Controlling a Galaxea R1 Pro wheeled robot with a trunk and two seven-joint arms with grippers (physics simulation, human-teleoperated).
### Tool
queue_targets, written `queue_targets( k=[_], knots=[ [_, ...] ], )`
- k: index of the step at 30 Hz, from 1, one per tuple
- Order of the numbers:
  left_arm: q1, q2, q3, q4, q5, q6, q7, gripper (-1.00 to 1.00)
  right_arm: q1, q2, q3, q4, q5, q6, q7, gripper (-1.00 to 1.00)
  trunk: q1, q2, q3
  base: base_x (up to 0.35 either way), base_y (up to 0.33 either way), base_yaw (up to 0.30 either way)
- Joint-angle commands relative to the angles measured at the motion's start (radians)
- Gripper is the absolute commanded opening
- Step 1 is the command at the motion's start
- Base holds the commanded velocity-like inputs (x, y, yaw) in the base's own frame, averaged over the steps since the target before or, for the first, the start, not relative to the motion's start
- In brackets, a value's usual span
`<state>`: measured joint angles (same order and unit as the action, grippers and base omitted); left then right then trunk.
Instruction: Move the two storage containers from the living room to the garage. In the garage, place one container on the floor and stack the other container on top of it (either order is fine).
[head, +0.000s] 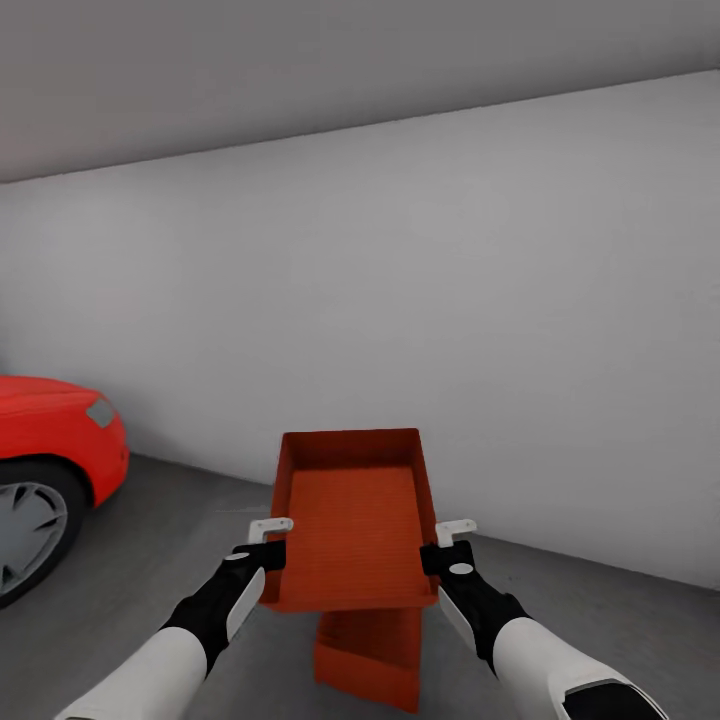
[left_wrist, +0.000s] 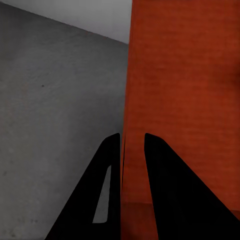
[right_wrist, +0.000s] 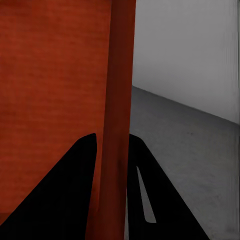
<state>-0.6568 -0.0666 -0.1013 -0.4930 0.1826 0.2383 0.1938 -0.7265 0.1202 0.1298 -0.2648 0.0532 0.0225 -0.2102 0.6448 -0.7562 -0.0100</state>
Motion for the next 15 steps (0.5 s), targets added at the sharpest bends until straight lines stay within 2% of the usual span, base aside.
queue_targets(
  k=[1,5,15],
  knots=[
    [0.0,0.002,0.005,-0.03,-0.009,0.003,0.015,-1.0,-0.001,-0.001,-0.018,0.004,0.002,0.002,-0.031,-1.0,0.001,-0.001,-0.001,0.302,0.22,-0.269],
    [-0.001,0.002,0.005,-0.03,-0.009,0.003,0.015,-1.0,-0.001,-0.001,-0.018,0.004,0.002,-0.001,-0.031,-1.0,0.001,-0.001,-0.001,0.301,0.22,-0.108],
    [0.0,0.002,0.005,-0.03,-0.009,0.003,0.015,-1.0,-0.001,-0.001,-0.018,0.004,0.002,0.001,-0.031,-1.0,0.001,-0.001,-0.001,0.301,0.219,-0.008]
  ],
)
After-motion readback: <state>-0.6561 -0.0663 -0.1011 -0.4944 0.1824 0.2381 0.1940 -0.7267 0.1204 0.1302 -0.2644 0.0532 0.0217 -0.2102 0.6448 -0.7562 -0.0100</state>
